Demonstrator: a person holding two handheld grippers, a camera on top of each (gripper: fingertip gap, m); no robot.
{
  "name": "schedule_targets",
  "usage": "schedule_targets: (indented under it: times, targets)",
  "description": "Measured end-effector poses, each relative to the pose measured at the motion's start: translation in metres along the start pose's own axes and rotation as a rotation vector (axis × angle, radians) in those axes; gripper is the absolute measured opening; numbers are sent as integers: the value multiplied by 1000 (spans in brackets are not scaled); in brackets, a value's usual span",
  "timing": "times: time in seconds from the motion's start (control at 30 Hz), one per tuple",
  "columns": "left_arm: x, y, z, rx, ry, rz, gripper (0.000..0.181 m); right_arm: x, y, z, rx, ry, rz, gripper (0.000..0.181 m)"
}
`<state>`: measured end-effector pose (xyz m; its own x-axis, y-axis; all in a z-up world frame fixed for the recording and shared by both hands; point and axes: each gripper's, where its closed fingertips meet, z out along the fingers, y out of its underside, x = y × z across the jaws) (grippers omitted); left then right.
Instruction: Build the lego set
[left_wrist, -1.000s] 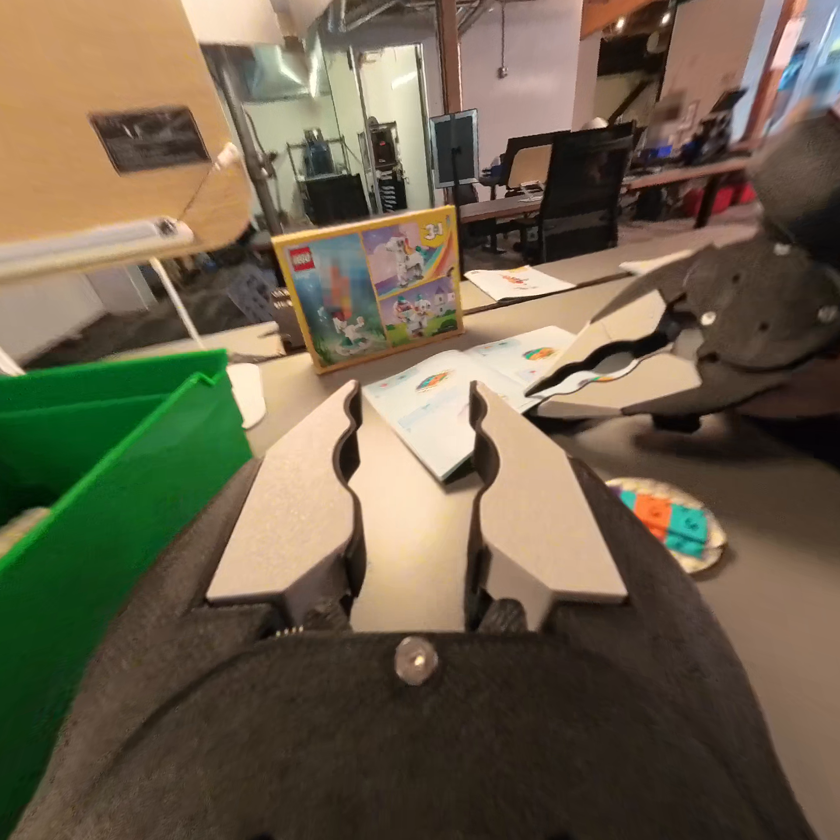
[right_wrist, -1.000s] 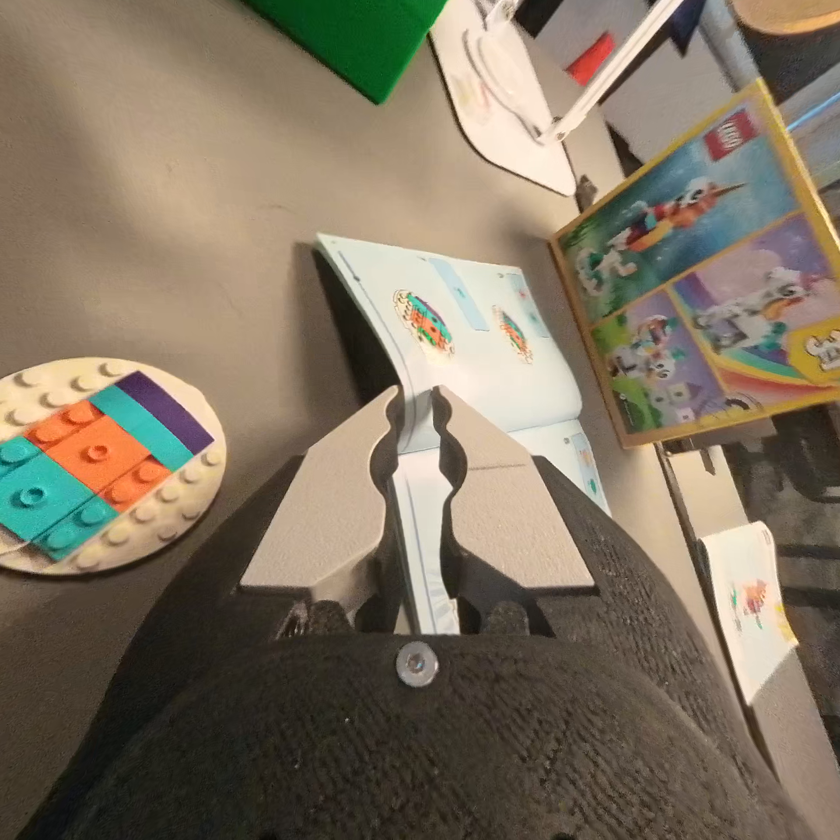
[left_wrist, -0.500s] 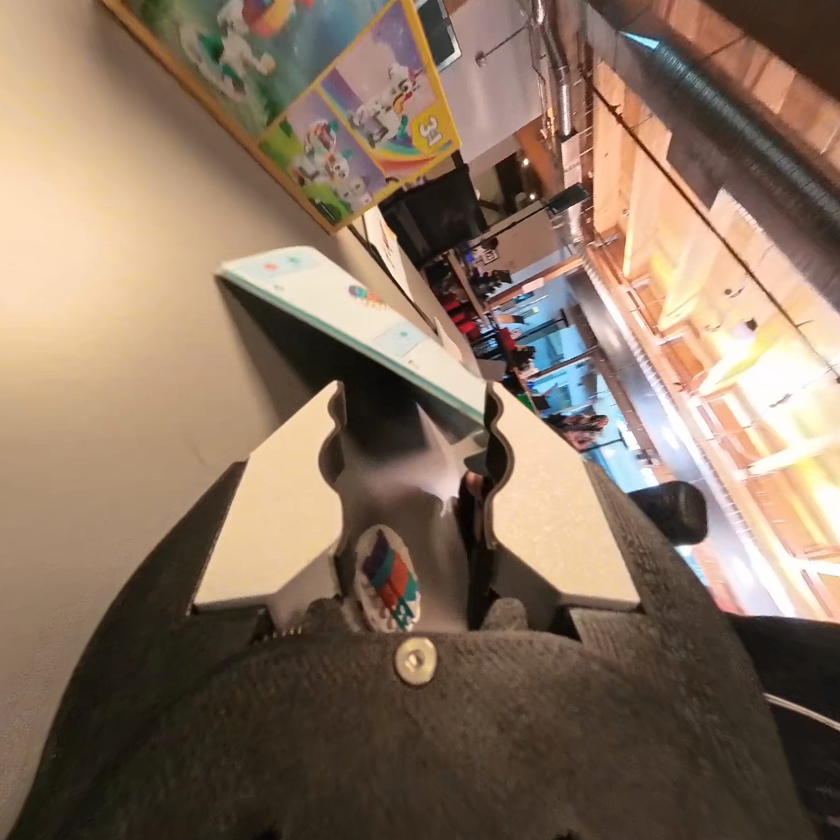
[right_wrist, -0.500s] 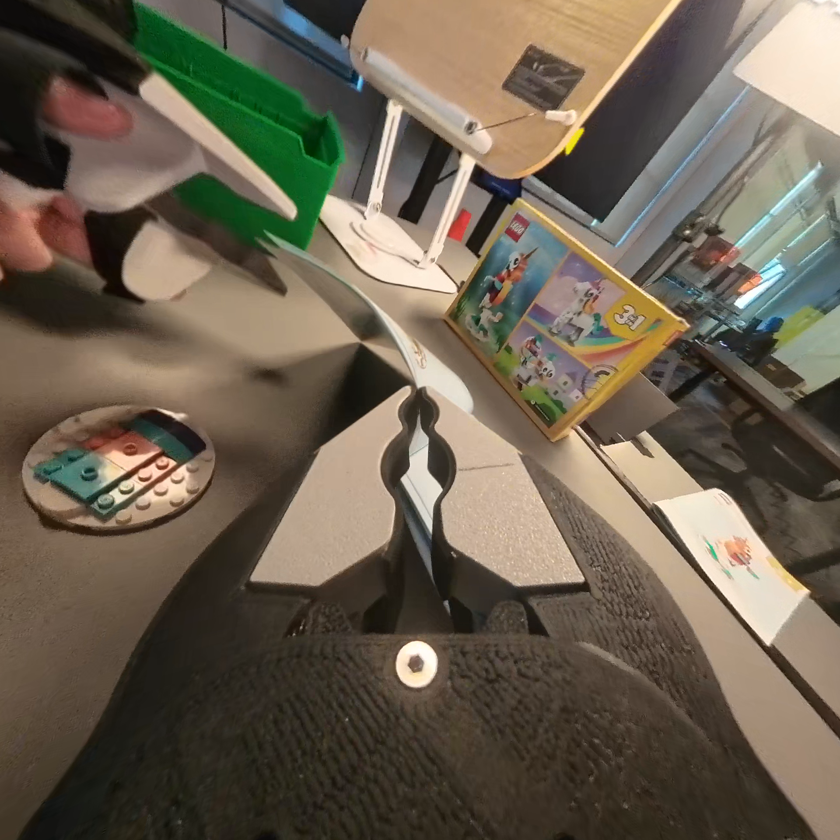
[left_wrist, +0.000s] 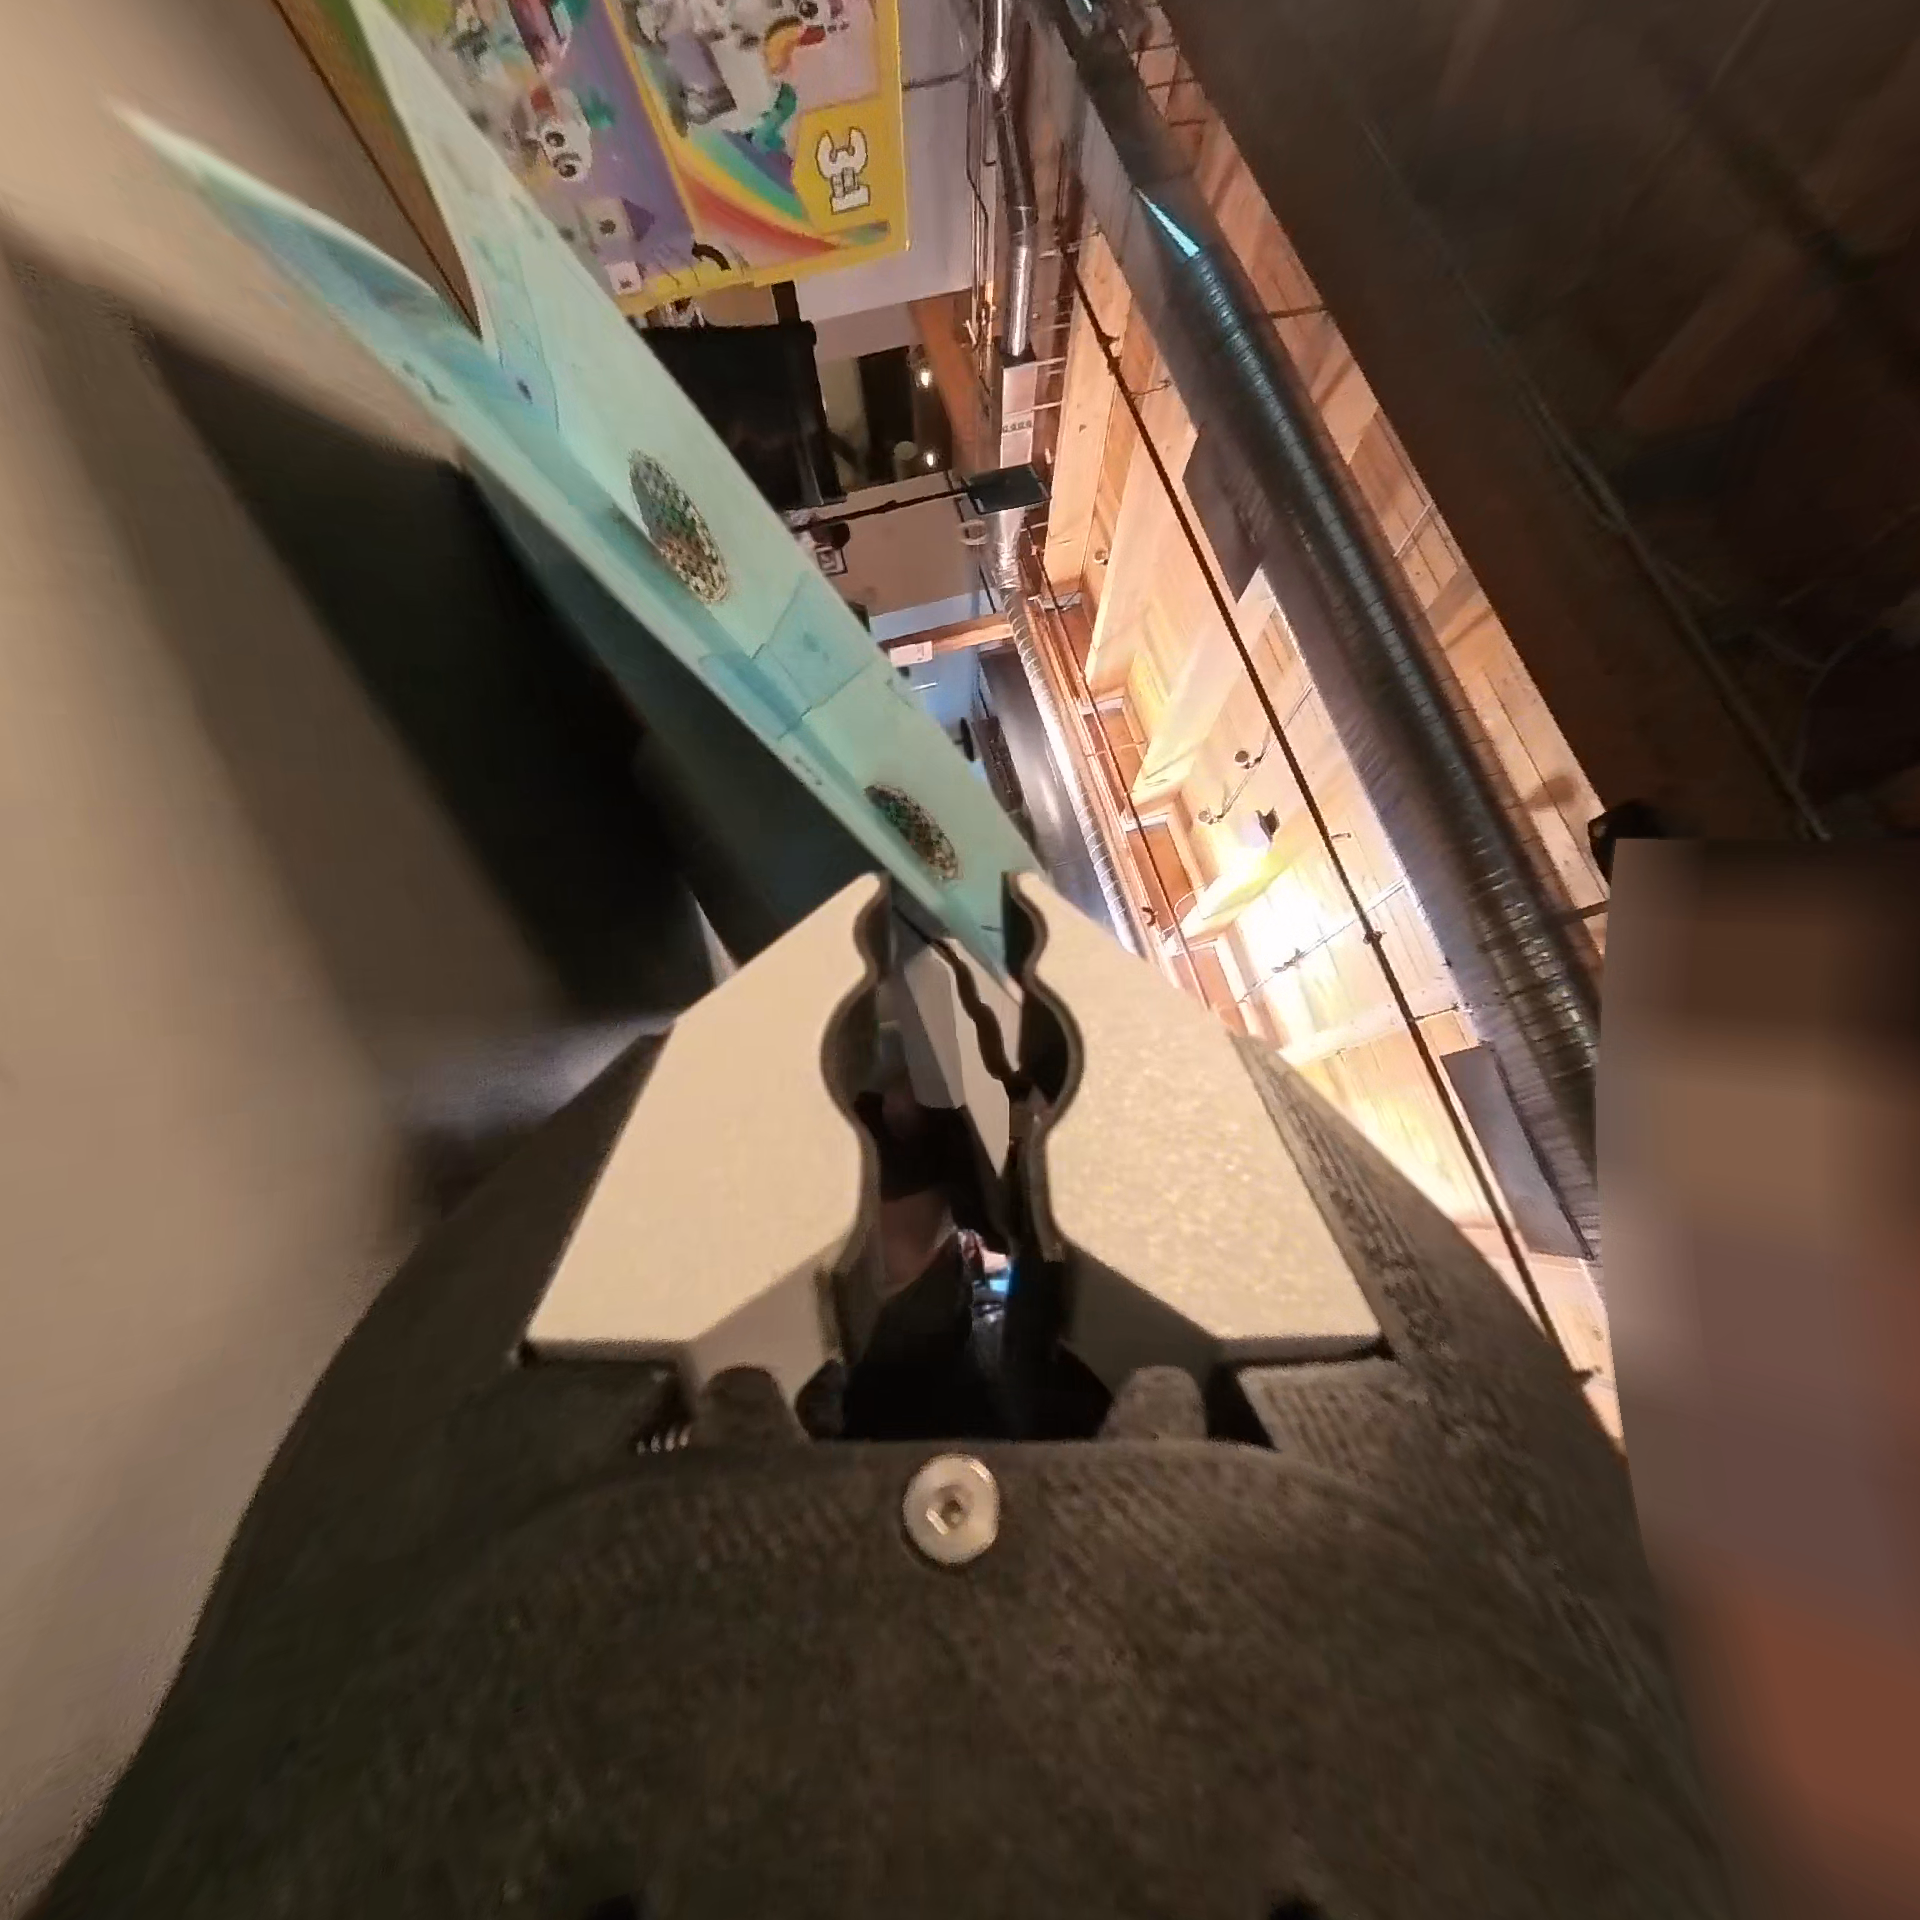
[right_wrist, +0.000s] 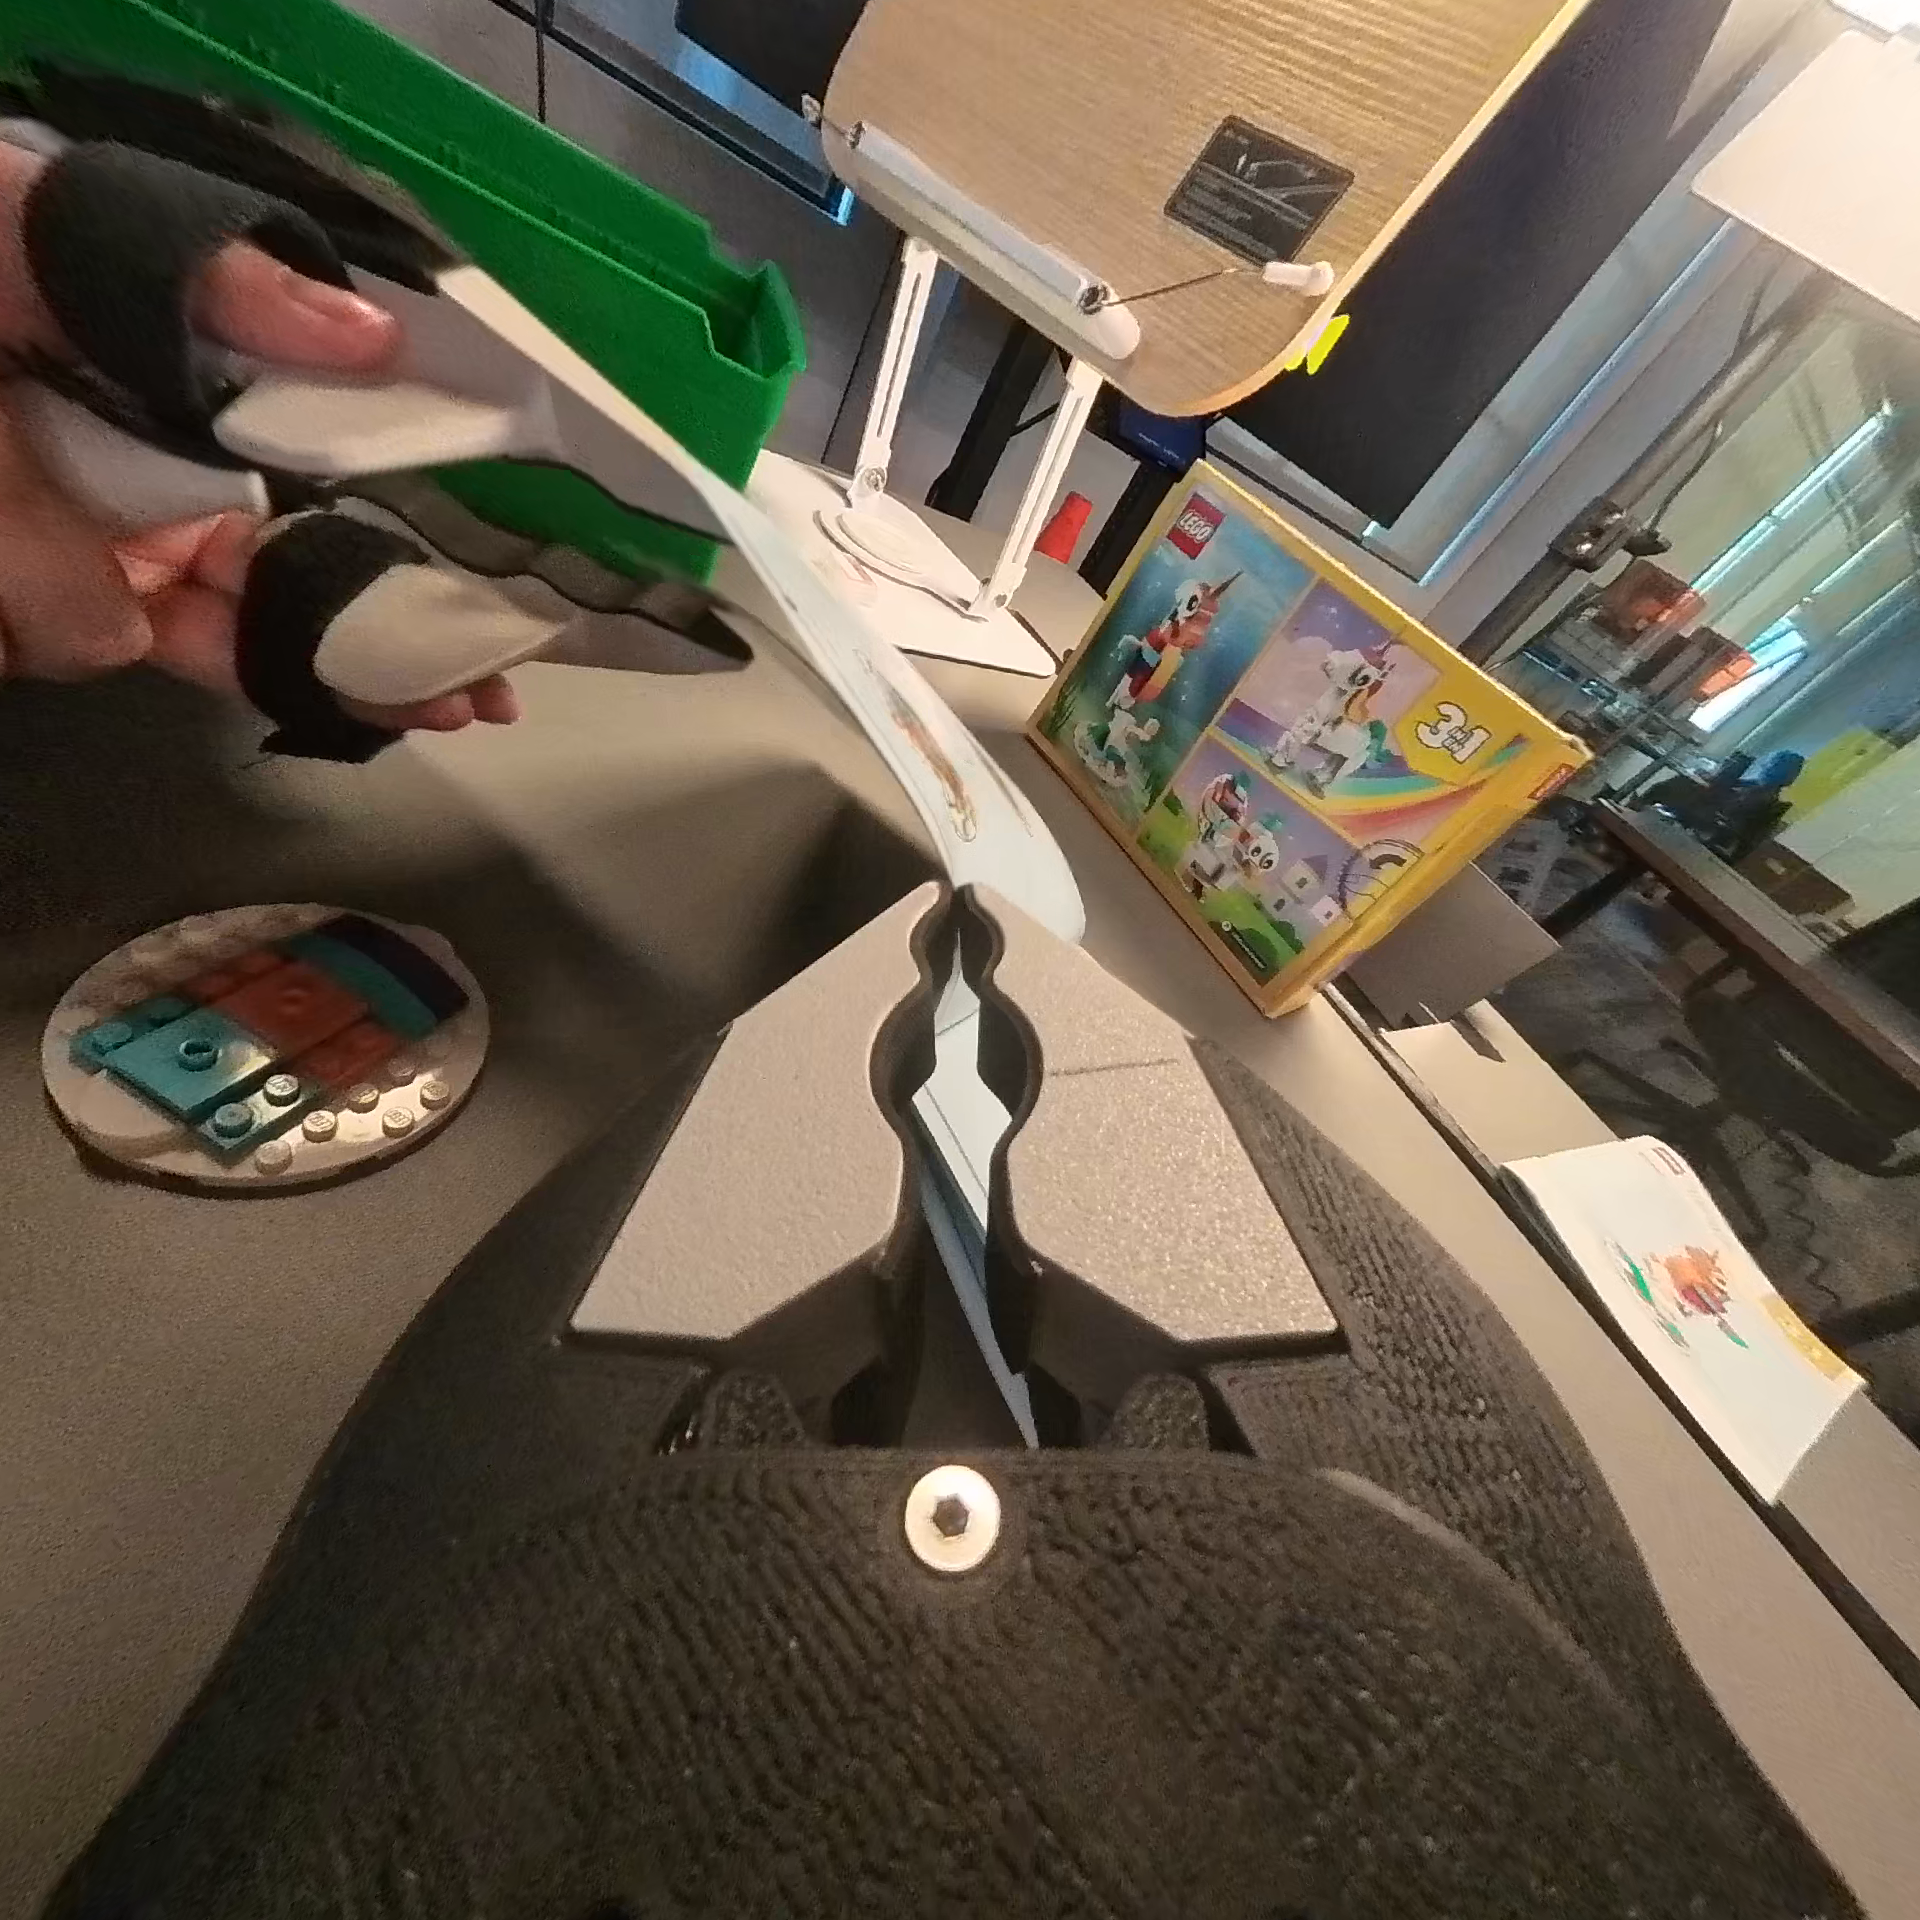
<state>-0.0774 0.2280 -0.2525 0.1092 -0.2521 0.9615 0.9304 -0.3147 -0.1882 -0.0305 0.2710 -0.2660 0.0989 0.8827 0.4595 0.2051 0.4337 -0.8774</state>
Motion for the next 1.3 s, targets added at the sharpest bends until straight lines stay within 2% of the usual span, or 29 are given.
schedule_targets:
  times: [0.1, 0.17, 0.23, 0.3, 0.43, 0.53, 0.6, 0.67, 0.8, 0.87, 1.07, 1.23, 1.3]
  targets:
    - [2, 0, 3, -2, 18, 7, 2, -4, 2, 2, -10, -21, -5, 0]
    - [5, -3, 6, -2, 33, 14, 0, -10, 4, 3, -16, -62, -2, 2]
    - [8, -3, 14, -38, 23, 51, 0, -17, 3, 3, 1, -120, 11, 30]
    - [12, -1, 27, -92, 1, 118, 0, -13, -5, -3, 62, -126, 6, 46]
    - [13, 13, 60, -292, -81, 280, 0, 2, -17, -27, 203, -99, -77, 52]
    - [-4, 30, 78, -430, -172, 375, 0, 8, 20, -27, 12, -121, -140, 47]
    - [-13, 35, 83, -460, -192, 385, 0, 3, 46, -26, -114, -202, -84, 39]
    - [-16, 34, 84, -443, -183, 359, 0, 7, 58, -25, -186, -205, -68, 34]
    - [-17, 19, 63, -371, -195, 334, 0, 7, 73, -21, -277, -181, -142, 25]
    - [-19, 8, 42, -324, -230, 349, 0, 8, 81, -20, -324, -164, -184, 13]
    - [-38, -15, -21, -152, -380, 327, 1, 9, 85, -18, -349, -159, -175, 5]
    - [-37, -25, -48, -25, -447, 434, 40, 8, 87, -18, -360, -162, -187, 0]
    - [-29, -37, -53, 59, -458, 562, 43, 8, 87, -18, -362, -162, -181, 0]
